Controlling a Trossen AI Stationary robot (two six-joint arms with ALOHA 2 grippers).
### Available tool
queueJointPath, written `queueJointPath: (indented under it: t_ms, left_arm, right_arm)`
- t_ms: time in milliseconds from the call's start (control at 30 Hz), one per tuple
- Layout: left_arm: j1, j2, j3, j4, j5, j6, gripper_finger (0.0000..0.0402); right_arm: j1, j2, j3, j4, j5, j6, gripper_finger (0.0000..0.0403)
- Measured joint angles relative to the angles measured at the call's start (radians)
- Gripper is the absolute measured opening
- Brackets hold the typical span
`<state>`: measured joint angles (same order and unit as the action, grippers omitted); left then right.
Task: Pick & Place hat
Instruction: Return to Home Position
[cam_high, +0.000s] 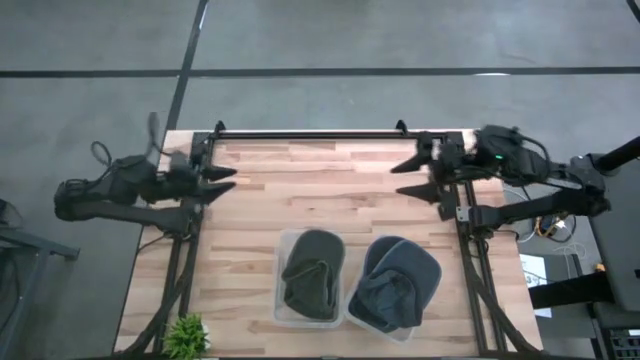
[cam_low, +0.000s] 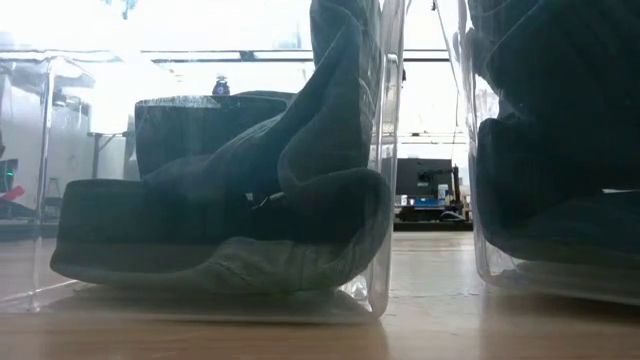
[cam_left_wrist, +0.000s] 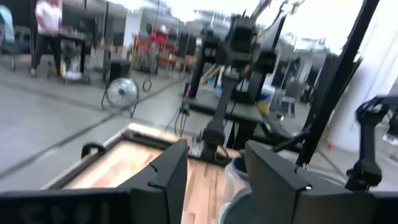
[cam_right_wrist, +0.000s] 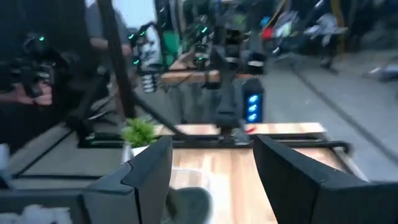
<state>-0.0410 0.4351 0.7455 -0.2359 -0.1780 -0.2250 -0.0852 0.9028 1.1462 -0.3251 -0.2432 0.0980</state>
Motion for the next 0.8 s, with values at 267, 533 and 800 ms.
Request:
queueJointPath:
  t_ms: [267, 533, 800]
  left_arm:
    - [-0.001, -0.153, -0.143, -0.026, -0.078, 0.038, 0.0154]
    - [0.0, -0.267, -0.259, 0.027, -0.058, 0.033, 0.0154]
    - [0.0, -0.369, -0.408, 0.034, -0.05, 0.049, 0.0154]
  right_arm:
    - [0.0, -0.262, -0.352, 0.035, 0.054, -0.187, 0.0219]
    - [0.0, -0.451, -0.641, 0.315, 0.029, -0.156, 0.0219]
    - [-0.001, -0.579, -0.847, 0.366, 0.029, -0.135, 0.0219]
